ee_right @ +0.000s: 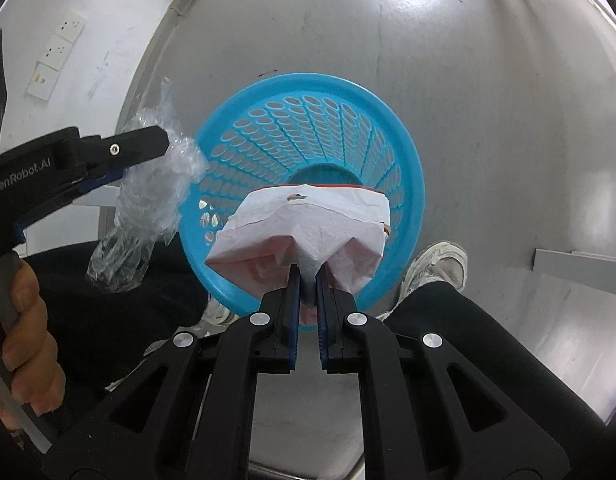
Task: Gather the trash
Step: 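Open both grippers over the blue wastebasket, dropping the bag and wrap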
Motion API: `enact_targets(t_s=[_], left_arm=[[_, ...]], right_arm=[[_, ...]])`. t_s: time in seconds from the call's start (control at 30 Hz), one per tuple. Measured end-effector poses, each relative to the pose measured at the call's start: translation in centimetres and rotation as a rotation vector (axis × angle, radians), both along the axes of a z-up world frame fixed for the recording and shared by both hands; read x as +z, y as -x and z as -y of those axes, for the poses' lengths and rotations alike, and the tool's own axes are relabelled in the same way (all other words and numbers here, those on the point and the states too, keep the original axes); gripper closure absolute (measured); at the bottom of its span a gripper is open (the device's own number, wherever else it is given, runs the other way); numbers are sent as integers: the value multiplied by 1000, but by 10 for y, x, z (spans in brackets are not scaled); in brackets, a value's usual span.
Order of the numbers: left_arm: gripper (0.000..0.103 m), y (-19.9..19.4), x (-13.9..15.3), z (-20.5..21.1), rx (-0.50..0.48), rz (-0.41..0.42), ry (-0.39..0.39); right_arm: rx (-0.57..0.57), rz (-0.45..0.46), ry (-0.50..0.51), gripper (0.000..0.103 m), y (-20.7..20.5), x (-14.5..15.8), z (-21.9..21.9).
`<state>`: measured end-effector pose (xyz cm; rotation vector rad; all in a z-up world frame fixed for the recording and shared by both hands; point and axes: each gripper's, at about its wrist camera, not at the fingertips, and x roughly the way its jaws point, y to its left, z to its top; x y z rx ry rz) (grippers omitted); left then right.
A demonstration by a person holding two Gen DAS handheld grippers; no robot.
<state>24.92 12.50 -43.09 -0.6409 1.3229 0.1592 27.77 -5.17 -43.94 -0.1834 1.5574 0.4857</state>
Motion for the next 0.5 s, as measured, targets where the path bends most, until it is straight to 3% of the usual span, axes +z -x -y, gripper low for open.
enact_targets(t_s=[0.1,0.13,0.17,0.2,0.5], left_arm=[[56,-3,3,-4,15,20,12],[45,-4,4,-5,23,26,14],[34,-4,6,-7,31,31,17],[32,-4,8,-8,36,43,22],[30,-3,15,-9,72,59,3]], right_arm=[[-4,-2,-16,90,-3,-1,1],[-6,4,-14,86,-5,-2,2],[-11,8,-15,73,-6,-3,4],[-16,11,-12,63,-6,-3,6],[-27,51,20,62,-5,3,8]])
